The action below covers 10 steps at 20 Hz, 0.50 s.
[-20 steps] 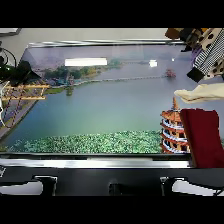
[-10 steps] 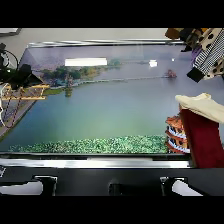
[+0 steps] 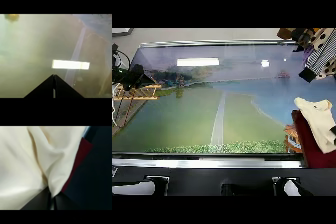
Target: Fold the clothes and pants, and hang the long-sleeved shirts on hangers.
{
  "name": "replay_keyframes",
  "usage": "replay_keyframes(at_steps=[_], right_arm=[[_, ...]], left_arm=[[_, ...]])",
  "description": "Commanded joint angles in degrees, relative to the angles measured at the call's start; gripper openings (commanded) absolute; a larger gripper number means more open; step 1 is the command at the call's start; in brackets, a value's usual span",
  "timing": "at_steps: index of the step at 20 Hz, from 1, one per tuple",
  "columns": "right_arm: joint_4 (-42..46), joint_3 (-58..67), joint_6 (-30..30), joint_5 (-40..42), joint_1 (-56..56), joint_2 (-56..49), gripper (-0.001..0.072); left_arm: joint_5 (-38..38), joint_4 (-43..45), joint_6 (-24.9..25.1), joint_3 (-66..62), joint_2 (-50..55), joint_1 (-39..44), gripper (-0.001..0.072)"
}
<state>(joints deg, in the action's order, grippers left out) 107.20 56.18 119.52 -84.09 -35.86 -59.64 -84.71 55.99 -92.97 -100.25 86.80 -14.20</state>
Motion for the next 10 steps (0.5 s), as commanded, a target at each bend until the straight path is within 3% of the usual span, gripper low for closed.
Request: replay_keyframes(at_steps=[1,10], right_arm=[[3.10,-7.04,0.07,0.79,-0.02,1.90,0.0027],[6.60,-11.98,0.04,2.45,-0.02,1.90,0.0027]], left_arm=[[0.04,0.02,-0.02,0.00,-0.02,-0.02,0.0012],[0.07,0.04,0.00,0.00,-0.02,-0.02,0.0012]])
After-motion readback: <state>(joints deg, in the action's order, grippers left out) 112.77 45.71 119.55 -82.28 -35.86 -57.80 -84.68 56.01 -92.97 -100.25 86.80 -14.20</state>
